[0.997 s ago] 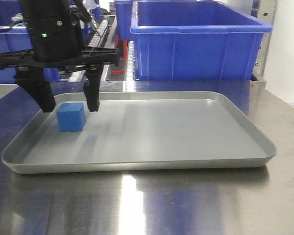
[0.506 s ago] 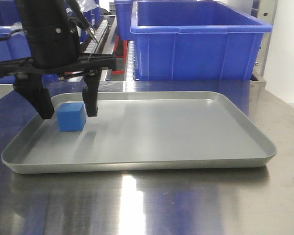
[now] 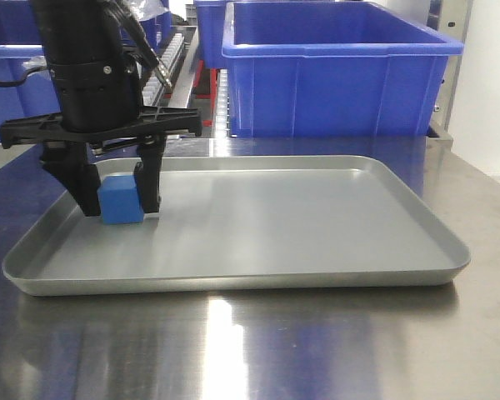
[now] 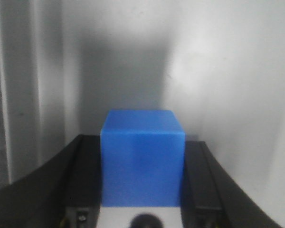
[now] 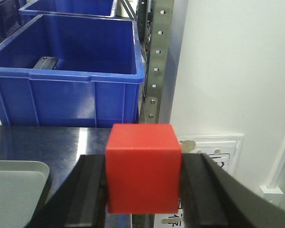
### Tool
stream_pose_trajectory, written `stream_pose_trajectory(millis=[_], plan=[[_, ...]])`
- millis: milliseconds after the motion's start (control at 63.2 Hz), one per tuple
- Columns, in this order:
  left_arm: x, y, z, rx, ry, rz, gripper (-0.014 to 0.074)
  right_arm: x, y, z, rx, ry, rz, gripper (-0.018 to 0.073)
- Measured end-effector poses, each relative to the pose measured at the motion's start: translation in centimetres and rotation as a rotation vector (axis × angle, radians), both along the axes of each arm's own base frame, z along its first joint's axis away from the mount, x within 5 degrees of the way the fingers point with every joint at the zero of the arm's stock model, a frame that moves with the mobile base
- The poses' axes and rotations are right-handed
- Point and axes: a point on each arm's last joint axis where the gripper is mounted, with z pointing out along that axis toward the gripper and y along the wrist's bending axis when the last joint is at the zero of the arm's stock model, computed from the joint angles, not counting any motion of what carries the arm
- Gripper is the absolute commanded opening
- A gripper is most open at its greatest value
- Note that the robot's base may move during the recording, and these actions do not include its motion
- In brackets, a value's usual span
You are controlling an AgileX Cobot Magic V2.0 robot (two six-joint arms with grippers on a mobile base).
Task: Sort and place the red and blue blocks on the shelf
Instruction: 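Close the left gripper on the blue cube and lift it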
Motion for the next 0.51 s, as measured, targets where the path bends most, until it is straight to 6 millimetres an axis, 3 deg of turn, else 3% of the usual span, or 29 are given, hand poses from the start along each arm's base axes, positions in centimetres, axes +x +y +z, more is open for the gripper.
stream_pose_trajectory(millis=[127,316,506], plan=[[0.0,0.0,0.0,0.000,0.000,0.002,0.0119,0.0,0.0,0.0,0.000,0.002,0.000,0.0057],[0.0,0.1,0.3,0.003,-0.013,-0.001,0.0123,0.0,0.0,0.0,0.000,0.002,0.000,0.0057],[-0.8,0.8,3.7,-0.006,-0.111,-0.026,0.0123,0.0,0.0,0.0,0.000,0.002,0.000,0.0057]])
